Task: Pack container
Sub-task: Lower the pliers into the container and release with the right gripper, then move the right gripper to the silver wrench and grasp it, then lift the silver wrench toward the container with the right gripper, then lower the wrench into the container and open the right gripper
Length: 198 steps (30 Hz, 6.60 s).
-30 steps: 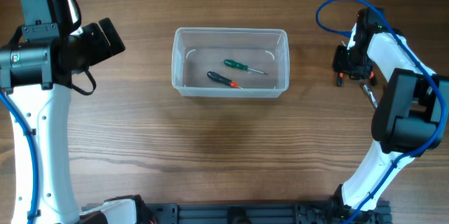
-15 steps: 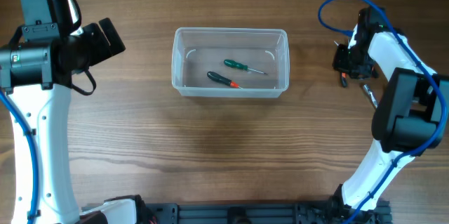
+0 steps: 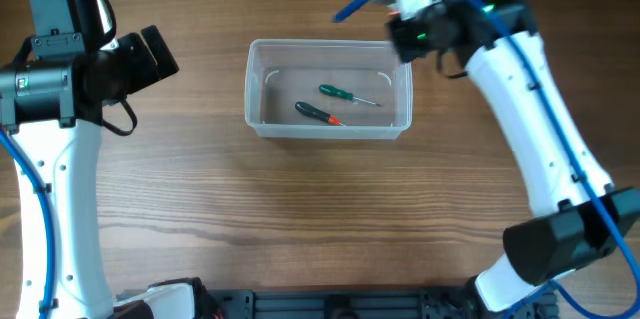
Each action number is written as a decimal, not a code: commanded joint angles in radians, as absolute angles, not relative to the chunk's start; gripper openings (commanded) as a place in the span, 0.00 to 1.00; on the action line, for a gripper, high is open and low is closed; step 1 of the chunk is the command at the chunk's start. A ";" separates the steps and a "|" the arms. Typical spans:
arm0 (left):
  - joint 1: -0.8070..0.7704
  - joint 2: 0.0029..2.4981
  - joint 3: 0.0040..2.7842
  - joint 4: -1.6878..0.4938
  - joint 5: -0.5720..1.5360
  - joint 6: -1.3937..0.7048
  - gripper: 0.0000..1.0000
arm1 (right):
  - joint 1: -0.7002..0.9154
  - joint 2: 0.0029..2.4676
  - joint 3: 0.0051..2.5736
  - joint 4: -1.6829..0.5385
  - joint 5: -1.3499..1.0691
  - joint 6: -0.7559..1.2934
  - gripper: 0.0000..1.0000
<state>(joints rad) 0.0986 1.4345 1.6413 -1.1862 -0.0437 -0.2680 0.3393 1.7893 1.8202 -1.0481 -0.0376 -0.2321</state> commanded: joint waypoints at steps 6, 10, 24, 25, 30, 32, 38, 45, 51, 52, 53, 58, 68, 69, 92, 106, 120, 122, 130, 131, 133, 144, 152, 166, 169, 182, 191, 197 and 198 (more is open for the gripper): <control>0.103 1.442 1.643 -1.187 -0.043 -0.276 1.00 | 0.553 1.958 1.772 -1.028 -0.108 -0.395 0.04; 0.103 1.442 1.643 -1.187 -0.043 -0.276 1.00 | 0.562 2.080 1.772 -1.009 -0.140 -0.382 0.04; 0.103 1.442 1.643 -1.187 -0.043 -0.276 1.00 | 0.527 2.178 1.774 -0.948 -0.140 -0.363 0.50; 0.103 1.442 1.643 -1.187 -0.043 -0.276 1.00 | 0.527 2.174 1.781 -0.968 -0.139 -0.362 0.53; 0.103 1.442 1.643 -1.186 -0.043 -0.276 1.00 | 0.523 2.094 1.860 -1.113 -0.089 -0.300 0.57; 0.103 1.442 1.643 -1.186 -0.043 -0.276 1.00 | 0.507 2.014 1.889 -1.147 -0.055 -0.284 0.58; 0.103 1.442 1.643 -1.186 -0.043 -0.277 1.00 | 0.343 1.711 1.935 -1.164 -0.044 -0.169 0.88; 0.103 1.442 1.643 -1.170 -0.043 -0.277 1.00 | -0.063 1.539 1.934 -1.240 -0.063 0.130 0.98; 0.103 1.442 1.643 -1.168 -0.043 -0.277 1.00 | -0.223 1.518 1.931 -1.438 -0.166 -0.005 0.99; 0.103 1.442 1.643 -1.168 -0.043 -0.277 1.00 | -0.240 1.504 1.927 -1.468 -0.189 -0.031 0.99; 0.103 1.442 1.643 -1.168 -0.043 -0.277 1.00 | -0.252 1.488 1.922 -1.489 -0.206 -0.046 0.98; 0.103 1.442 1.643 -1.167 -0.043 -0.277 1.00 | -0.300 1.351 1.818 -1.500 -0.244 -0.215 0.99; 0.103 1.442 1.643 -1.164 -0.043 -0.276 1.00 | -0.302 1.312 1.205 -1.227 -0.176 -0.528 0.99; 0.103 1.442 1.643 -1.164 -0.043 -0.276 1.00 | -0.302 1.328 1.172 -1.192 -0.177 -0.551 0.99; 0.103 1.442 1.643 -1.184 -0.043 -0.269 1.00 | -0.440 1.770 1.126 -0.856 0.007 -0.762 0.97; 0.103 1.442 1.643 -1.183 -0.043 -0.270 1.00 | -0.477 1.875 1.125 -0.810 -0.080 -0.831 0.95; 0.103 1.442 1.643 -1.184 -0.043 -0.270 1.00 | -0.477 1.940 1.125 -0.775 -0.114 -0.838 0.87; 0.103 1.442 1.643 -1.183 -0.043 -0.270 1.00 | -0.477 1.940 1.125 -0.771 -0.113 -0.838 0.81; 0.103 1.442 1.643 -1.184 -0.043 -0.270 1.00 | -0.477 1.940 1.125 -0.759 -0.113 -0.838 0.38; 0.103 1.442 1.643 -1.184 -0.043 -0.270 1.00 | -0.477 1.940 1.125 -0.759 -0.113 -0.838 0.37; 0.103 1.442 1.643 -1.184 -0.043 -0.270 1.00 | -0.477 1.940 1.125 -0.759 -0.113 -0.838 0.31; 0.103 1.442 1.643 -1.183 -0.043 -0.270 1.00 | -0.477 1.940 1.126 -0.756 -0.113 -0.832 0.04; 0.103 1.442 1.643 -1.184 -0.043 -0.270 1.00 | -0.434 1.878 1.246 -0.799 -0.129 -0.775 0.04; 0.103 1.442 1.643 -1.184 -0.043 -0.269 1.00 | 0.110 1.709 1.673 -1.072 -0.128 -0.622 0.04; 0.103 1.442 1.643 -1.184 -0.043 -0.269 1.00 | 0.263 1.710 1.689 -1.045 -0.129 -0.627 0.04; 0.103 1.442 1.643 -1.184 -0.043 -0.269 1.00 | 0.517 1.961 1.688 -0.908 -0.298 -1.021 0.04; 0.103 1.442 1.643 -1.184 -0.043 -0.270 1.00 | 0.516 2.181 1.688 -0.901 -0.331 -1.022 0.04; 0.103 1.442 1.643 -1.184 -0.043 -0.270 1.00 | 0.516 2.170 1.689 -0.902 -0.270 -0.934 0.87; 0.103 1.442 1.643 -1.184 -0.043 -0.270 1.00 | 0.516 2.162 1.689 -0.902 -0.258 -0.918 0.88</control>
<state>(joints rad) 0.0986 1.4345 1.6413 -1.1828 -0.0437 -0.2676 0.5186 2.1822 1.6707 -0.8963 -0.2893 -0.9871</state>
